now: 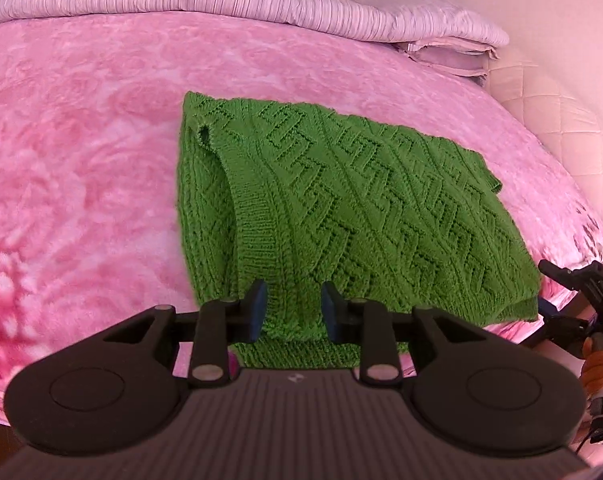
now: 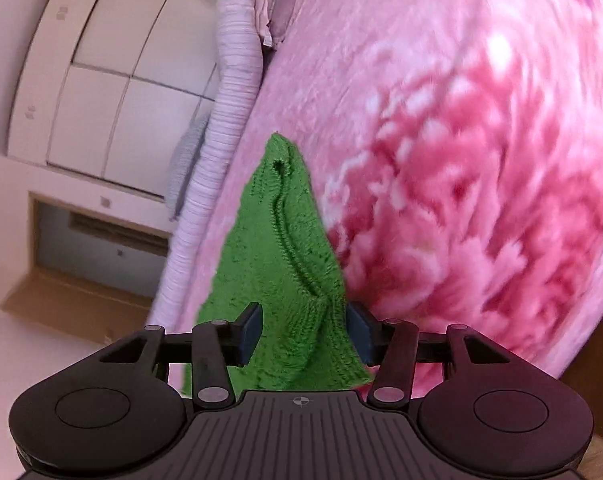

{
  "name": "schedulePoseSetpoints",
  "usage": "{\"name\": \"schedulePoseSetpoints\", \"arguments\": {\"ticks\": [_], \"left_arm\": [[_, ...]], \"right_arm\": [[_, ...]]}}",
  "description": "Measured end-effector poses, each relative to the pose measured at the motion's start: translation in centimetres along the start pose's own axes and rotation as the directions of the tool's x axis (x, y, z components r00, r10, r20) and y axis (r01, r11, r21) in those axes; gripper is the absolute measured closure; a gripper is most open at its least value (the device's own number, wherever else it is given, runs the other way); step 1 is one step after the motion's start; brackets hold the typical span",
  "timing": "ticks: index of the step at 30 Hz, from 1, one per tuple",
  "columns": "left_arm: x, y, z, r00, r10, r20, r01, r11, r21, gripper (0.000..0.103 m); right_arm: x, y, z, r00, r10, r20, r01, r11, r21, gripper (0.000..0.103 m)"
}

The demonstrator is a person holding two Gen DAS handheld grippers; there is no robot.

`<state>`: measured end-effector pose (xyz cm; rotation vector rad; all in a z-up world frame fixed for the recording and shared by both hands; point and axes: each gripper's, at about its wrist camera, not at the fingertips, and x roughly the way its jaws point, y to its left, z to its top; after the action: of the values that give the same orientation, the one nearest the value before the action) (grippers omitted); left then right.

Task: Fold clothes

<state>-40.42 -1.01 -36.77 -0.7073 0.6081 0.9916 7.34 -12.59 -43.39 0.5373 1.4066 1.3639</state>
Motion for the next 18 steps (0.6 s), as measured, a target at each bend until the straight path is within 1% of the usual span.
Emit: {"name": "schedulePoseSetpoints", "arguments": {"ticks": [4, 6, 8, 11, 12, 14, 15, 16, 18], "left_arm": [[-0.2, 0.0, 0.2, 1.000, -0.010, 0.012, 0.010, 1.000, -0.001, 0.079], [-0.2, 0.1, 0.3, 1.000, -0.013, 0.017, 0.013, 1.000, -0.005, 0.079], [0.1, 0.1, 0.2, 1.000, -0.007, 0.006, 0.007, 1.000, 0.004, 0.079], [0.9, 0.1, 0.0, 1.000, 0.010, -0.019, -0.009, 1.000, 0.027, 0.079], [1.1, -0.1, -0.2, 1.000, 0.020, -0.021, -0.019, 0.999, 0.046, 0.081], [1.2, -0.5, -0.4, 0.999, 0.040, -0.014, -0.039, 0.996, 0.085, 0.081], [1.2, -0.7, -0.3, 0.999, 0.048, -0.014, -0.046, 0.995, 0.092, 0.081], [1.0, -0.8, -0.2, 0.999, 0.048, -0.009, -0.047, 0.994, 0.097, 0.082], [0.2, -1.0, 0.0, 0.999, 0.029, 0.018, -0.031, 0.995, 0.096, 0.082]], "right_arm": [[0.5, 0.3, 0.2, 1.000, 0.008, -0.017, -0.008, 1.000, -0.019, 0.052], [0.8, -0.2, 0.5, 1.000, 0.006, -0.011, -0.006, 1.000, 0.006, 0.052], [1.1, -0.5, 0.5, 1.000, 0.013, 0.002, -0.013, 0.999, 0.041, 0.052], [1.5, 0.4, 0.3, 1.000, -0.020, -0.002, 0.020, 1.000, -0.012, 0.052], [1.7, 0.8, 0.3, 0.999, -0.042, -0.005, 0.042, 0.998, -0.038, 0.054], [2.0, 1.5, 0.5, 0.994, -0.111, -0.016, 0.110, 0.991, -0.071, 0.075], [2.2, 1.7, 0.7, 0.990, -0.138, -0.022, 0.136, 0.988, -0.077, 0.075], [2.2, 1.8, 0.9, 0.989, -0.148, -0.029, 0.146, 0.987, -0.068, 0.077], [2.4, 2.1, 1.3, 0.985, -0.167, -0.040, 0.165, 0.985, -0.054, 0.078]]}}
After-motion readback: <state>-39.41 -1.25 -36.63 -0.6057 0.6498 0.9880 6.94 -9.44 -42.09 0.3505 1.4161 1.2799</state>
